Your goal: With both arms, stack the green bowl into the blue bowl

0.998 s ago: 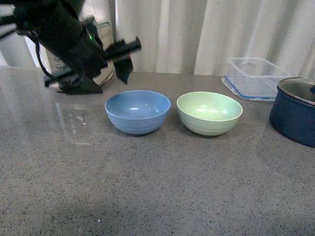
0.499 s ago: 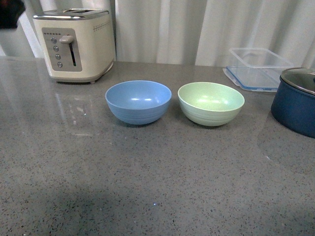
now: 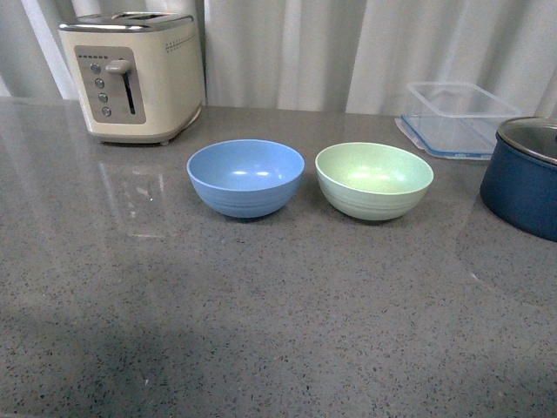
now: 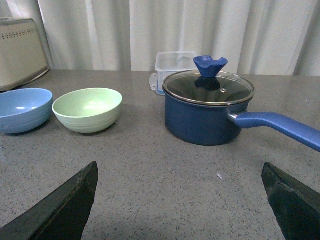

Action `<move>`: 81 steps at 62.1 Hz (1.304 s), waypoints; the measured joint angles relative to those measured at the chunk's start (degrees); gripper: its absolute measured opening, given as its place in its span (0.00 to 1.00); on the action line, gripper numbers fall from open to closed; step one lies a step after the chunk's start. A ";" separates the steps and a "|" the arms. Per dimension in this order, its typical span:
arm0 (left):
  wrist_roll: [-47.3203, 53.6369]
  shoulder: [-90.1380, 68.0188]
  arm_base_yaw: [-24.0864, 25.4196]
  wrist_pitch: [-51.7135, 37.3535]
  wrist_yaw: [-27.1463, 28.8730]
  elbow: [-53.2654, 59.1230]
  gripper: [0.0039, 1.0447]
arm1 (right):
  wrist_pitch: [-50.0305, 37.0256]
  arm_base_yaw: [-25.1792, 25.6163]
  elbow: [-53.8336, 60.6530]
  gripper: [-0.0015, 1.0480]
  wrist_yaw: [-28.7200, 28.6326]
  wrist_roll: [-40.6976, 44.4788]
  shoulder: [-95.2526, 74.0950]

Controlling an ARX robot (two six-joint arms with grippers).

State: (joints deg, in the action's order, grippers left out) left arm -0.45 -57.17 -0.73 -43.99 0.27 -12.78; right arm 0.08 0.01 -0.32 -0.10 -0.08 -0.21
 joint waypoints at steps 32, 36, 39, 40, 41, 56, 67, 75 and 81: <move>0.00 17.29 0.59 8.37 -0.13 9.01 0.03 | 0.00 0.00 0.00 0.90 0.00 0.00 0.00; 0.00 20.17 0.59 10.38 -0.13 9.77 0.03 | 0.00 0.00 0.00 0.90 0.00 0.00 0.00; 0.00 20.48 0.61 9.94 -0.13 10.49 0.03 | 0.00 0.00 0.00 0.90 0.00 0.00 0.00; 0.00 20.72 0.61 9.05 -0.15 11.06 0.03 | 0.00 0.00 0.00 0.90 0.00 0.00 0.00; 0.00 20.90 0.61 8.85 -0.13 11.32 0.03 | 0.00 0.00 0.00 0.90 0.00 0.00 0.00; 0.02 30.67 0.61 17.51 -0.13 11.56 0.03 | 0.00 0.00 0.00 0.90 0.00 0.00 0.00; 0.02 35.98 0.61 22.64 -0.13 11.56 0.03 | 0.00 0.00 0.00 0.90 0.00 0.00 0.00; 0.02 39.67 0.61 26.29 -0.13 11.58 0.03 | 0.00 0.00 0.00 0.90 0.00 0.00 0.00; 0.02 41.72 0.61 28.33 -0.13 11.58 0.03 | 0.00 0.00 0.00 0.90 0.00 0.00 0.00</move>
State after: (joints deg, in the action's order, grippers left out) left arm -0.43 -15.44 -0.12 -15.66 0.14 -1.19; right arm 0.08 0.01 -0.32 -0.10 -0.08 -0.21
